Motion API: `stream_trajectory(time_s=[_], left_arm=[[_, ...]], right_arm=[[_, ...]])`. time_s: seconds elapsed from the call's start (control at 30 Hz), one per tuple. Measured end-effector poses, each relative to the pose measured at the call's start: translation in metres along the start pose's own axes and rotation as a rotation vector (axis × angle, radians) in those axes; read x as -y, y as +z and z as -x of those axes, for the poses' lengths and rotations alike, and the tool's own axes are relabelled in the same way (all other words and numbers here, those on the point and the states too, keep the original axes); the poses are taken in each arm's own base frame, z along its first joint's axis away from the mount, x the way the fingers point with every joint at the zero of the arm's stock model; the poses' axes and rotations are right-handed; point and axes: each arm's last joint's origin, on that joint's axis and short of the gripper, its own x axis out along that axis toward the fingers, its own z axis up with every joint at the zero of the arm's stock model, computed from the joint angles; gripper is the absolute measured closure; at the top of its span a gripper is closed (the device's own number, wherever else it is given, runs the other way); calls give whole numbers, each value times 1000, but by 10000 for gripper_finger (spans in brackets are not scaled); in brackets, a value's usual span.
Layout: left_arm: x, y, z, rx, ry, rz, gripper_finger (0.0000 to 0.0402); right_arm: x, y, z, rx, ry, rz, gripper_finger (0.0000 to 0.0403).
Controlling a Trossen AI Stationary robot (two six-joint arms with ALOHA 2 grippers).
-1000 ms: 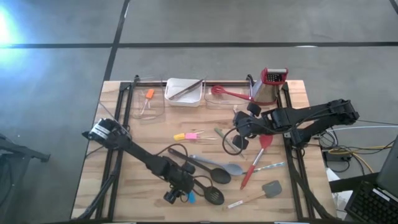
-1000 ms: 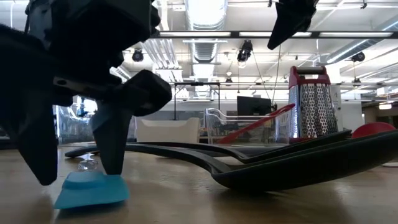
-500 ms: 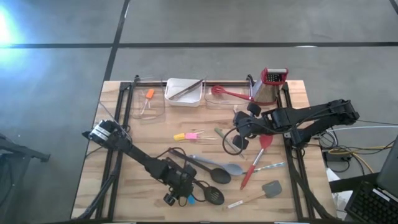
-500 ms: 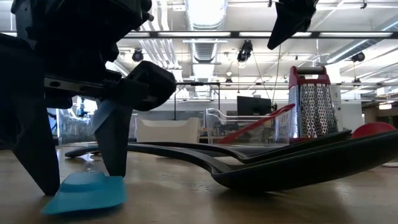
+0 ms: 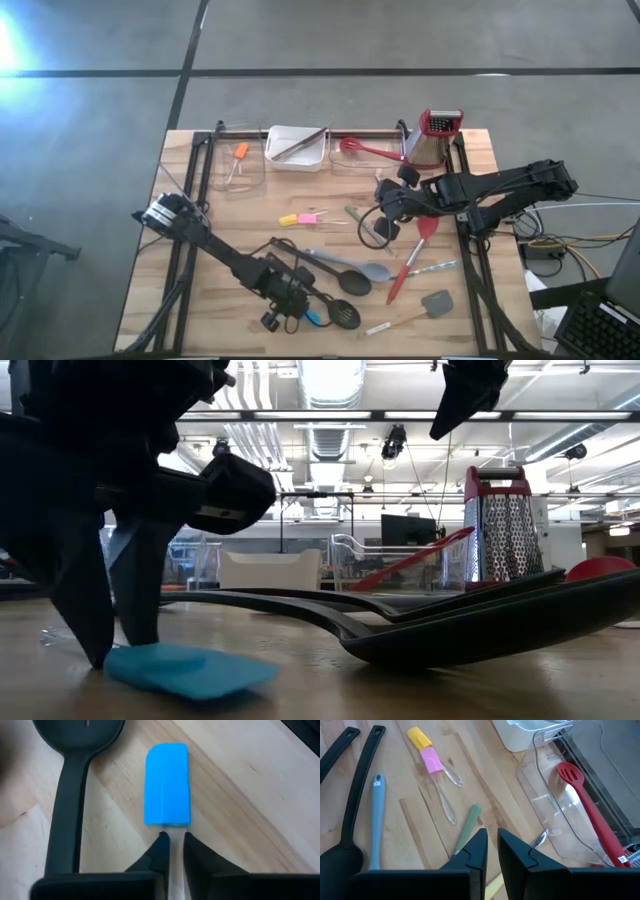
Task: Pick & Place Kitchen Items
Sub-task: Put the blue spatula into the left transparent bin
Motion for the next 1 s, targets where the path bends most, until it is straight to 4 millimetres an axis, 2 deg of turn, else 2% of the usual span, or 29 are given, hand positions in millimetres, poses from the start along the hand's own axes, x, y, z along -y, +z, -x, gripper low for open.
stream_trajectory(time_s=[0.23, 0.33, 0.43, 0.6, 0.7, 0.87, 1.0], left_arm=[[2, 1, 0, 4, -4, 1, 399], [3, 2, 3, 15, -3, 18, 389], [3, 8, 15, 50, 0, 50, 370], [5, 19, 41, 135, -4, 69, 319], [6, 22, 48, 161, -6, 94, 274], [4, 29, 49, 237, 39, 126, 191], [3, 31, 43, 269, 38, 120, 150]], right_arm=[[0, 0, 0, -1, 0, 1, 364], [0, 0, 0, 0, -1, 0, 364], [0, 0, 0, -1, 0, 1, 364], [0, 0, 0, -1, -1, 1, 364], [0, 0, 0, 0, -1, 0, 364], [0, 0, 0, -1, -1, 0, 364], [0, 0, 0, -1, -1, 0, 364]])
